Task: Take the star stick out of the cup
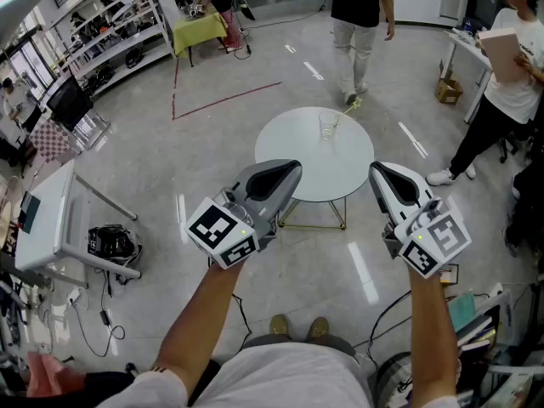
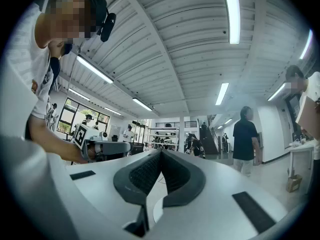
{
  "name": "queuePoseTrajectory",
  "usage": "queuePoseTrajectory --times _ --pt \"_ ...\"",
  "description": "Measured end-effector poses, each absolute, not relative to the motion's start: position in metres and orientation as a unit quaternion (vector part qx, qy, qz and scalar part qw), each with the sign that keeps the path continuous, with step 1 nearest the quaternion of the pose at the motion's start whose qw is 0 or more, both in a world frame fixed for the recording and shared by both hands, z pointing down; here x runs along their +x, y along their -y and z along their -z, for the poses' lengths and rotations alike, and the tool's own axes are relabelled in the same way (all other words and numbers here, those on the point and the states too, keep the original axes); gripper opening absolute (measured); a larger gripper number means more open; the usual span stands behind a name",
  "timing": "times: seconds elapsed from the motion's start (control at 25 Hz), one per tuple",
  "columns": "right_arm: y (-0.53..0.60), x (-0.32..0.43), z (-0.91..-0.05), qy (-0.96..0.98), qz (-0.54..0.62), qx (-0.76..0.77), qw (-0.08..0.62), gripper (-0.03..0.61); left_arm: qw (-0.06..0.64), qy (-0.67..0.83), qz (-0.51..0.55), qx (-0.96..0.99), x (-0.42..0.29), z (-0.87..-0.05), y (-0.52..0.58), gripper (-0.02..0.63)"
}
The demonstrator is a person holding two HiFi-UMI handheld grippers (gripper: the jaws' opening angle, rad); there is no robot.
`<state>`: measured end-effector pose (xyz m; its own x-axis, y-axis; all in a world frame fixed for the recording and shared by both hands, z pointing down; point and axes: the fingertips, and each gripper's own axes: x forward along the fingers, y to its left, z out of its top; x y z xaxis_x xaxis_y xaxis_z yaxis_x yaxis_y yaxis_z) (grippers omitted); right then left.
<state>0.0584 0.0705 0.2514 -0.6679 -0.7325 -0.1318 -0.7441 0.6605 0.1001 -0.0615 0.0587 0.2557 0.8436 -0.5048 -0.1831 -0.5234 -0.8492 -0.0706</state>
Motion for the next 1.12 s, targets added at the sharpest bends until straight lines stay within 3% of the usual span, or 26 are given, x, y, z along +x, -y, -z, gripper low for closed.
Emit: queuePoseTrajectory --times 1.12 --pt "-0.055 0.114 -0.259 -0.918 -0.056 -0.387 0.066 0.009 0.059 -0.304 -0.075 -0.948 -0.026 -0.263 -0.043 0.014"
